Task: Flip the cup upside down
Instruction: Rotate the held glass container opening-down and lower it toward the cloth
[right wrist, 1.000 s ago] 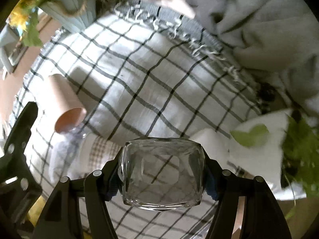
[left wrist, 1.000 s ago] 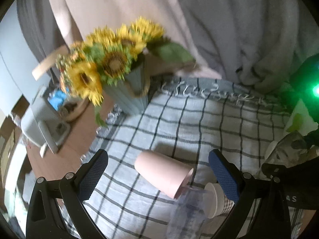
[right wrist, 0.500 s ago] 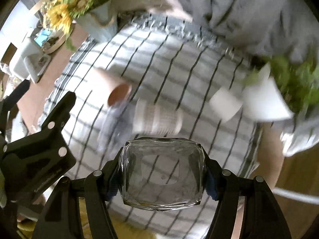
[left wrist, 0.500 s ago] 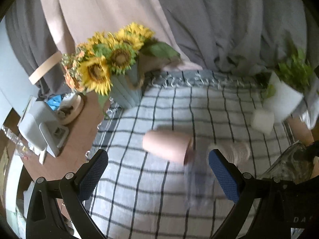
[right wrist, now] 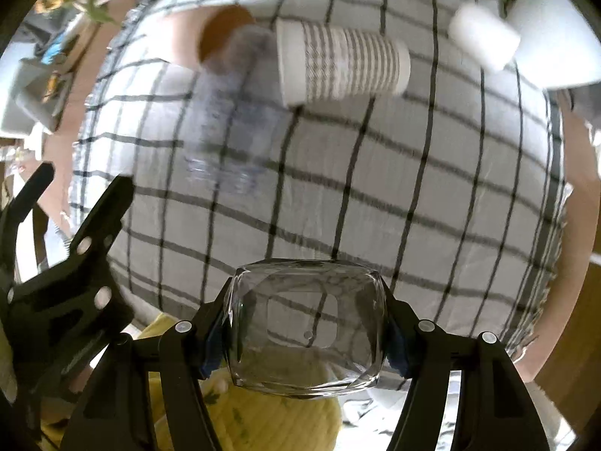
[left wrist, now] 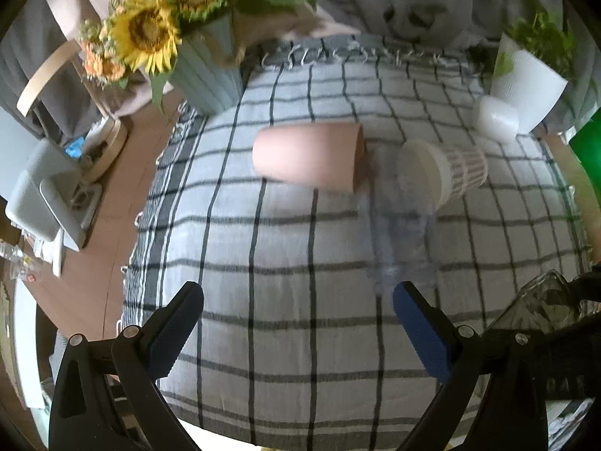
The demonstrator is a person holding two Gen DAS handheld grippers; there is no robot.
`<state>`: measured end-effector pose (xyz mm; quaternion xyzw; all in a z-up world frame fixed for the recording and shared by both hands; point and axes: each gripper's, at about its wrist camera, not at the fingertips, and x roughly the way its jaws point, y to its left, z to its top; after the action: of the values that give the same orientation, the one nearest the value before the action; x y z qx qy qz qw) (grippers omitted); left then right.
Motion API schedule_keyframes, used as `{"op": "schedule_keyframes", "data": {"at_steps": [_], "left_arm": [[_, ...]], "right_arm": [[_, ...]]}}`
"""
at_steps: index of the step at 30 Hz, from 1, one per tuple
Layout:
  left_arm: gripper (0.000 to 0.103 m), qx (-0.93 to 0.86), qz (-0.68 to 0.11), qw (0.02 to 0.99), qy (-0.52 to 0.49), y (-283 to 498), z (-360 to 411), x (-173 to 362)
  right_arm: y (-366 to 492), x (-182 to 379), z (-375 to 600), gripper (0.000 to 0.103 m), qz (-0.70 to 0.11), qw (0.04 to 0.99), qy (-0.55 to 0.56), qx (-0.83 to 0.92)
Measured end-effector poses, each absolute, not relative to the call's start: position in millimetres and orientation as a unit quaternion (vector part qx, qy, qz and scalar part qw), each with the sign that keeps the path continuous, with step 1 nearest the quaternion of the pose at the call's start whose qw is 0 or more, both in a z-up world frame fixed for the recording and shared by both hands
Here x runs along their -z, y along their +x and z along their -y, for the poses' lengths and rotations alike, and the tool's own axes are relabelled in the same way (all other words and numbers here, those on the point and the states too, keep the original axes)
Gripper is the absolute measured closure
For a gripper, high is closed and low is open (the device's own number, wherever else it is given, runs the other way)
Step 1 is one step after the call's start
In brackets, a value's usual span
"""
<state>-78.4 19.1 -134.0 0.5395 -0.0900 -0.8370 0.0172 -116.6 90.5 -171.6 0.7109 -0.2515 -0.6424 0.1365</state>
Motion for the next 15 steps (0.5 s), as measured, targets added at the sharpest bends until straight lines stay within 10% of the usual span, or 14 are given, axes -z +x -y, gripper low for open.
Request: {"op": "schedule_keyframes", "data": {"at_steps": [15], "left_arm": [[0.0, 0.829, 0.085, 0.062, 0.549, -96.2, -4.5, 151.1]], "right_arm": [[-136.5, 205.1, -85.5, 0.037, 0.233, 0.075, 0.695, 0.676]]}}
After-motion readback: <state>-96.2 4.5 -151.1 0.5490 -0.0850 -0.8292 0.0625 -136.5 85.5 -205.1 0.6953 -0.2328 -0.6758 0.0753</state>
